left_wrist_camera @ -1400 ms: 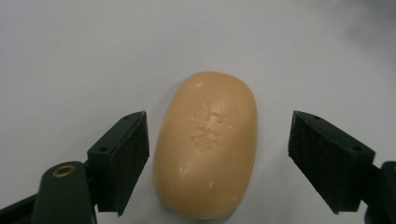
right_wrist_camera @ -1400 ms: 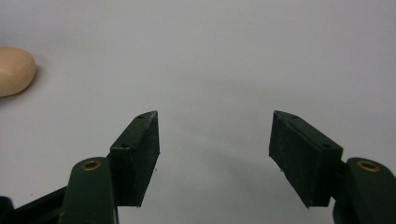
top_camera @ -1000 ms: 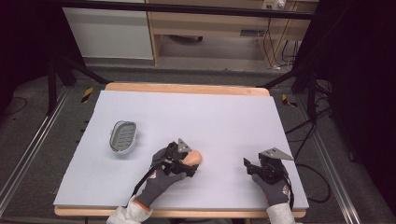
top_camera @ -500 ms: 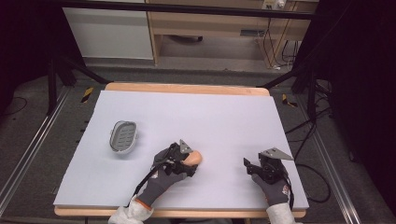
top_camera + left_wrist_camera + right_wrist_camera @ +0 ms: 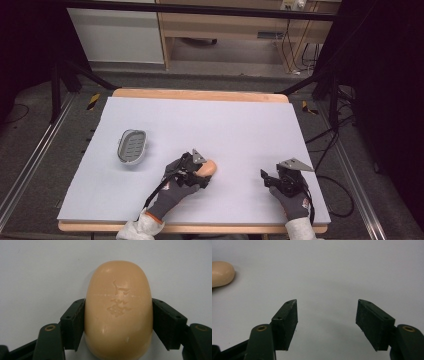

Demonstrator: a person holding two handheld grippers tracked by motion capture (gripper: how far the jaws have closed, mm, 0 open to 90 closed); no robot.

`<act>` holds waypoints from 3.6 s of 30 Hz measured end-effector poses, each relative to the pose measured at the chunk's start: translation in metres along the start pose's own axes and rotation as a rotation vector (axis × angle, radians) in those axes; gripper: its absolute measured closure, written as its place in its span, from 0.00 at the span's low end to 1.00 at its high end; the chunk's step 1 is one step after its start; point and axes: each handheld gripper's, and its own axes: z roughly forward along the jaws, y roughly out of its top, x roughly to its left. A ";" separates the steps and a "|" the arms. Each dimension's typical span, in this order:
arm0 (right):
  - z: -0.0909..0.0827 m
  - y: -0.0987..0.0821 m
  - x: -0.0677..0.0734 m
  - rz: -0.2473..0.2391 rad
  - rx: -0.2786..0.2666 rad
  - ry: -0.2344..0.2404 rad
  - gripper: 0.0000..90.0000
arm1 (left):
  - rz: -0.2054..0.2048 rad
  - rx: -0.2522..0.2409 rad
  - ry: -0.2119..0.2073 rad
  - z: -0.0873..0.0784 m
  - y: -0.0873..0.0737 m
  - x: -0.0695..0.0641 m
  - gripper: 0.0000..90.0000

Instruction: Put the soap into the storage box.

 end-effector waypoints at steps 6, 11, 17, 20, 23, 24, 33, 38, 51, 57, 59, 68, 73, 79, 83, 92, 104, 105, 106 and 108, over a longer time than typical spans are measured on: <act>0.000 0.000 0.000 0.000 0.000 0.001 0.38 | -0.001 0.003 -0.001 0.000 0.000 0.000 0.35; 0.000 0.000 0.000 0.001 -0.001 0.001 0.38 | -0.012 0.002 -0.010 -0.004 0.000 0.001 0.35; 0.000 0.000 -0.001 -0.003 -0.004 -0.003 0.38 | -0.019 -0.017 -0.013 -0.014 0.001 0.003 0.35; -0.001 0.000 -0.001 -0.002 -0.005 -0.003 0.38 | -0.020 -0.024 -0.011 -0.020 0.002 0.005 0.35; -0.001 0.000 -0.001 -0.002 -0.006 -0.003 0.38 | -0.021 -0.033 -0.014 -0.027 0.003 0.006 0.35; -0.001 0.000 -0.001 -0.002 -0.006 -0.003 0.38 | -0.020 -0.037 -0.012 -0.029 0.003 0.007 0.35; -0.001 0.000 0.000 0.002 -0.006 -0.002 0.38 | -0.036 -0.061 -0.011 -0.046 0.002 0.013 0.35; -0.001 0.000 -0.001 0.002 -0.005 -0.002 0.38 | -0.051 -0.070 -0.005 -0.054 -0.003 0.018 0.35; -0.001 0.000 -0.001 0.000 -0.001 -0.003 0.38 | -0.094 -0.096 0.017 -0.076 -0.019 0.035 0.35; -0.002 -0.001 0.000 0.012 -0.001 0.007 0.38 | -0.128 -0.123 0.026 -0.086 -0.024 0.043 0.35; -0.002 -0.001 0.000 0.006 -0.003 0.003 0.38 | -0.136 -0.125 0.034 -0.089 -0.025 0.045 0.35; -0.003 -0.001 0.002 0.003 -0.002 0.010 0.38 | -0.172 -0.132 0.059 -0.099 -0.035 0.060 0.35; -0.002 -0.001 0.003 -0.008 -0.003 0.006 0.38 | -0.194 -0.140 0.070 -0.103 -0.038 0.066 0.35; -0.002 -0.002 0.003 -0.016 -0.001 0.008 0.38 | -0.209 -0.158 0.080 -0.112 -0.038 0.073 0.35; -0.002 -0.002 0.003 -0.019 -0.002 0.007 0.38 | -0.231 -0.180 0.089 -0.119 -0.039 0.079 0.35; -0.001 -0.001 0.004 -0.014 0.000 0.013 0.38 | -0.264 -0.203 0.110 -0.133 -0.042 0.093 0.35; -0.001 -0.001 0.005 -0.008 0.006 0.017 0.38 | -0.315 -0.227 0.155 -0.143 -0.047 0.114 0.35; -0.001 -0.001 0.005 -0.009 0.006 0.017 0.38 | -0.322 -0.227 0.161 -0.144 -0.048 0.116 0.35; -0.001 -0.001 0.005 -0.009 0.006 0.017 0.38 | -0.326 -0.226 0.165 -0.143 -0.048 0.118 0.35; -0.001 -0.001 0.005 -0.010 0.006 0.017 0.38 | -0.336 -0.225 0.172 -0.143 -0.049 0.122 0.35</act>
